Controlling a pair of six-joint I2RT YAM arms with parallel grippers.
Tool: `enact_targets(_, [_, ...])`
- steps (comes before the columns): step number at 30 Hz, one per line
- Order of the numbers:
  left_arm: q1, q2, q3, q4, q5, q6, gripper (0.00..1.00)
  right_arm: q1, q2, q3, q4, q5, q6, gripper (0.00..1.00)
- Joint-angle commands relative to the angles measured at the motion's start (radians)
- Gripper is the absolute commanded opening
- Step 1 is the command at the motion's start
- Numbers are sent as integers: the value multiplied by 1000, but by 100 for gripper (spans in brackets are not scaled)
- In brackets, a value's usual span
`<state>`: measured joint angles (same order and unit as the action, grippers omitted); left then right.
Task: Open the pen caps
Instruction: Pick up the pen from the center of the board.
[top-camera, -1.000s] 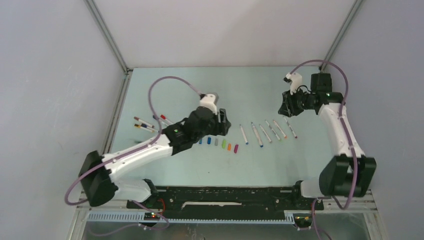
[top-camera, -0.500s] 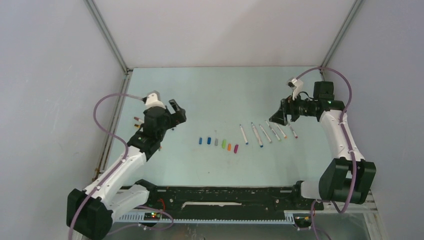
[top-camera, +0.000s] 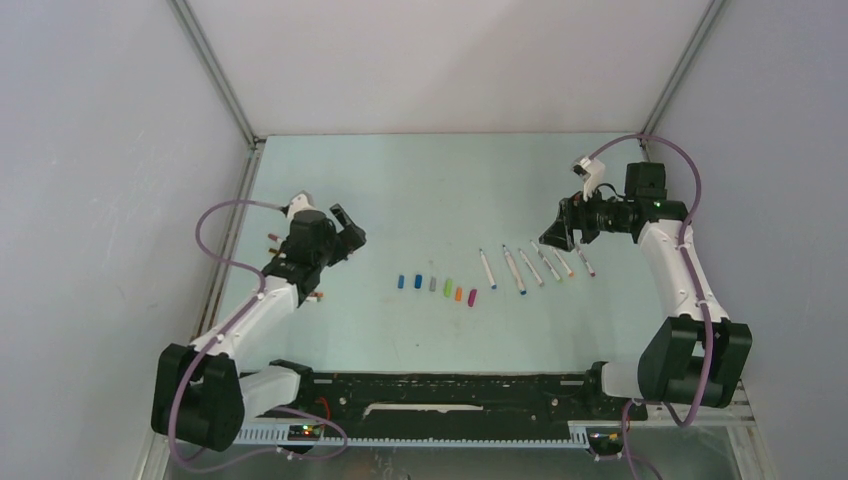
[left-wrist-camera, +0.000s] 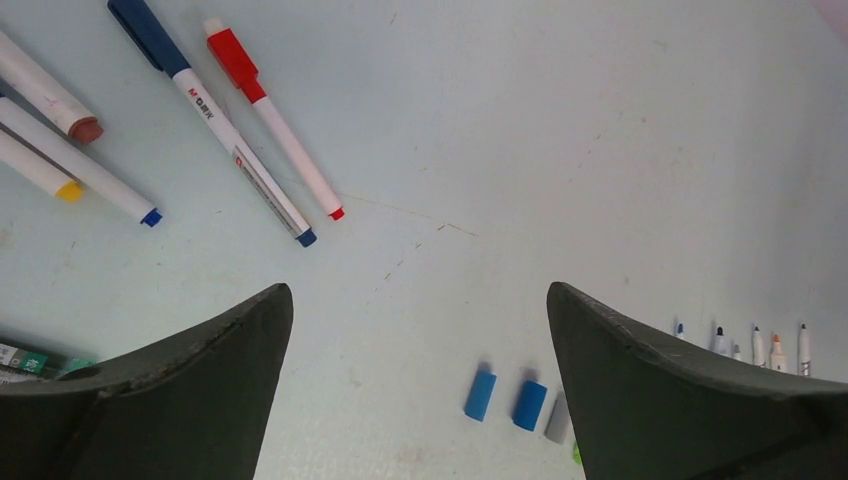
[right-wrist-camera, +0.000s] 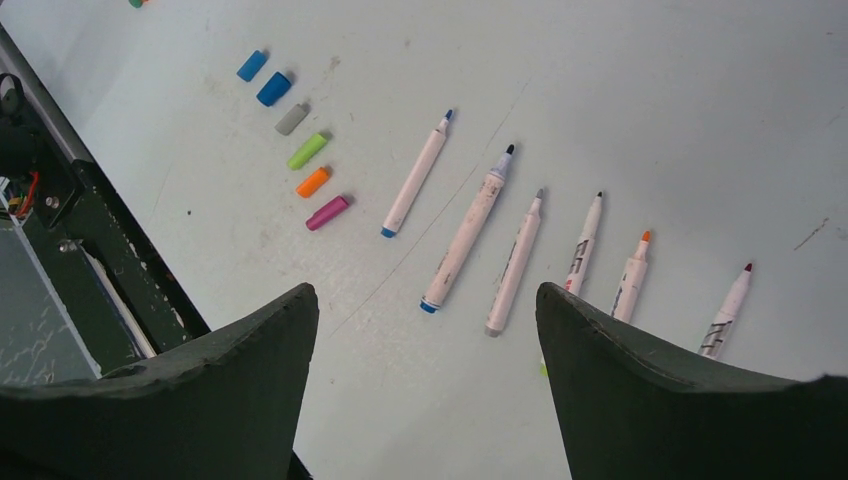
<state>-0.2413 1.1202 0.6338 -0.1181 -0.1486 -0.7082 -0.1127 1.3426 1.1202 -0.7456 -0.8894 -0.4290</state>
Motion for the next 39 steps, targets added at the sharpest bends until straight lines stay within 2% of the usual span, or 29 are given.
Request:
enact_targets(1, [16,39,29,4,0,-16,99,-5,9,14,9,7,-13,81])
enact_targets(3, [25,92,57,-24,-8,-31,97,-5,15,14,10,9,-13,81])
enact_targets(4, [30,129,81,-44,-6,-33,93,-4,16,14,9,9,-13,81])
enact_targets(7, [50,246,173,-124,2,-46,68,-5,23,14,8,9,-13,81])
enact_targets(9, [53,312,225,-165,-17,-68,63,-5,25,13,8,10,-13,81])
enact_targets(17, [54,428,367,-254,-129,-117,53,-8,34,14,6,14,-14,81])
enact_targets(23, [54,512,486,-414,-215,-149,48,-8,34,13,7,15,-14,81])
enact_targets(39, [59,654,594,-424,-188,-126,45,-10,33,14,6,15,-14,81])
